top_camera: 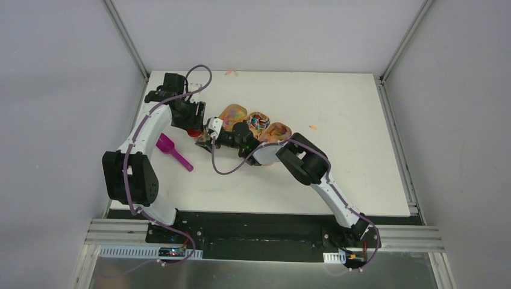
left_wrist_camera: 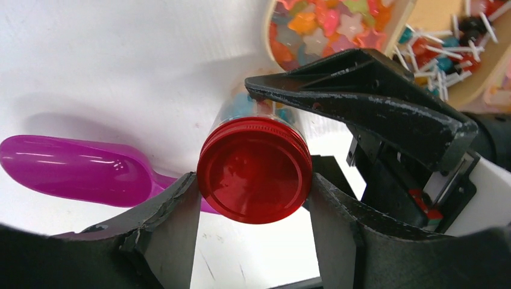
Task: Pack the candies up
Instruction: Screw the bottle lid onto the packing bottle.
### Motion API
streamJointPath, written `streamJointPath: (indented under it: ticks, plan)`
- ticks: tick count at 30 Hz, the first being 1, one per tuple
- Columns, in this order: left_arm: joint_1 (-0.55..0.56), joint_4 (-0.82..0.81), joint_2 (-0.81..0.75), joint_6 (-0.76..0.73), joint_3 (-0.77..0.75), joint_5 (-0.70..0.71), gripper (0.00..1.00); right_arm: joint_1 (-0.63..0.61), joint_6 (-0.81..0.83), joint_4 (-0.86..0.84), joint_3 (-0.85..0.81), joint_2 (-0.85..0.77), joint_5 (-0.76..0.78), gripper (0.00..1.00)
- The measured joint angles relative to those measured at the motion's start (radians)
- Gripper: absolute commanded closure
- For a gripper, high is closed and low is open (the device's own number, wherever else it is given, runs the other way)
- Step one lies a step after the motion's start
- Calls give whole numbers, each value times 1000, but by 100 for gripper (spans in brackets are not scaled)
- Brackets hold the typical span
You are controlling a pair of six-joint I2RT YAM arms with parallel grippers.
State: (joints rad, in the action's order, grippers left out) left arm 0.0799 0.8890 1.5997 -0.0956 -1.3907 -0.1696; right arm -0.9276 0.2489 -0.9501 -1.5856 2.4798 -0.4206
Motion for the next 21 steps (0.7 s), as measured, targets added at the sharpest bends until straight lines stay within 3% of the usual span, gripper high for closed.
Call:
streamJointPath:
  ticks: [11,21]
  plan:
    - [50,40,-86,-94,-1,-154,69,44,47,20,217,-209,-115,69]
    - [137,44,-117,-267,-2,-229,66,82,-2,36,361,-341,-177,70]
